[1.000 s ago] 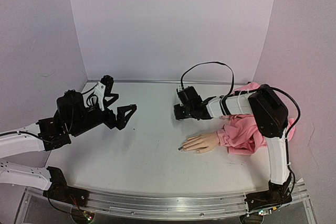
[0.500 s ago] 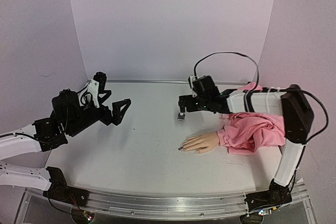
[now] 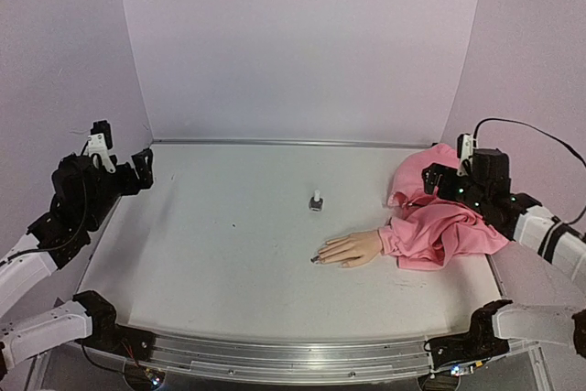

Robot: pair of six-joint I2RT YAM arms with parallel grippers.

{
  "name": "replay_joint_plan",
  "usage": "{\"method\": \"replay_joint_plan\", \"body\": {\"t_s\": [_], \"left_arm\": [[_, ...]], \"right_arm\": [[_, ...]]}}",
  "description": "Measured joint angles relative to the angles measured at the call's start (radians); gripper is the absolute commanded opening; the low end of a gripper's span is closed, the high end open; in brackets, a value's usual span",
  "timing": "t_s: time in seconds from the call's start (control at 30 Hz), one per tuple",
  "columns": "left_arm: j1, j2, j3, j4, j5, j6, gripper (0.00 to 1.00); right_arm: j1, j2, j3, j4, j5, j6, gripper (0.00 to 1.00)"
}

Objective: Paint the nails

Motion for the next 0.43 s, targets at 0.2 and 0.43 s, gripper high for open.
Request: {"method": "replay_joint_plan", "body": {"t_s": [0.2, 0.43], "left_arm": [[0.018, -0.159, -0.089, -0.05, -0.049, -0.023, 0.99], [0.018, -0.206, -0.095, -0.051, -0.044, -0.022, 0.99]], "right_arm": [[-0.003, -0.278, -0.082, 0.006, 0.005, -0.017, 0.98], [-0.003, -0.419, -0.116, 0.009, 0.01, -0.064, 0.98]]}}
